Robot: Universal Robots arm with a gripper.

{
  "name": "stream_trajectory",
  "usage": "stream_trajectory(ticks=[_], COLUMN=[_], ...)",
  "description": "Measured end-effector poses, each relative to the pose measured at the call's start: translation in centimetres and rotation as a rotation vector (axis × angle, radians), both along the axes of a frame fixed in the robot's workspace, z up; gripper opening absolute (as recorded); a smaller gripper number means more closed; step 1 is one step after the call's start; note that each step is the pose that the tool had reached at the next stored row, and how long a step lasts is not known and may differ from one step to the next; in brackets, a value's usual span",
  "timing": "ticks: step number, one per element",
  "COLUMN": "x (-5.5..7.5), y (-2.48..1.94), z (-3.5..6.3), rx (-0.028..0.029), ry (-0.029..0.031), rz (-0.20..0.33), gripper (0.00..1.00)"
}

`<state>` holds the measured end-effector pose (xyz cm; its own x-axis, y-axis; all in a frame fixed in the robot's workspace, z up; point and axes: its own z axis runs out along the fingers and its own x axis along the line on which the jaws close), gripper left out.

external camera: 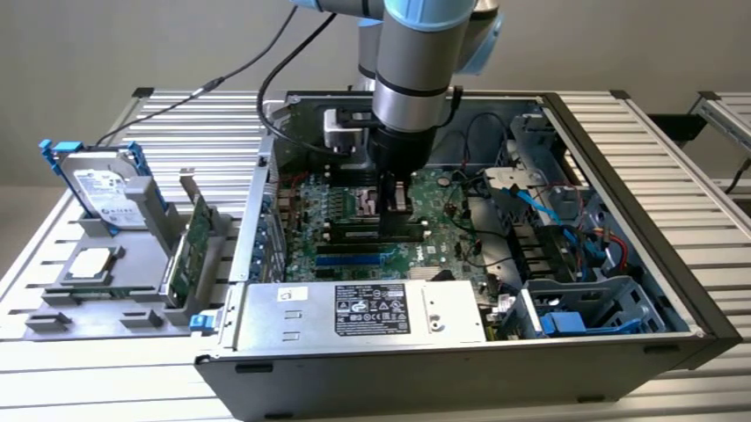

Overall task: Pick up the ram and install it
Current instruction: 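Insert the ram into the slot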

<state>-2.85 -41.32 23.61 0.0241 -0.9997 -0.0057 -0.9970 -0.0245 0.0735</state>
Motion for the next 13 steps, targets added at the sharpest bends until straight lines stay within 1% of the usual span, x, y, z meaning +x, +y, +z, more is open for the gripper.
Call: stream_trajectory(ticks=[3, 5, 8, 9, 11, 12, 13], x=[-0.46, -0.51, -0.51, -0.51, -0.51, -0.51, -0.51], y=[-0.01, -0.01, -0.01, -0.01, -0.01, -0.01, -0.01], z=[0.64, 0.94, 0.99, 0.99, 1.00, 1.00, 1.00], rx=[-0.0002, -0.0001, 0.0002, 0.0001, 0.0001, 0.0000, 0.0001], ry=[0.0001, 0.0010, 0.0019, 0.0019, 0.0019, 0.0019, 0.0020], rz=[0.000, 0.000, 0.000, 0.000, 0.000, 0.000, 0.000], gripper=[0.45, 0.45, 0.45, 0.44, 0.31, 0.31, 0.25])
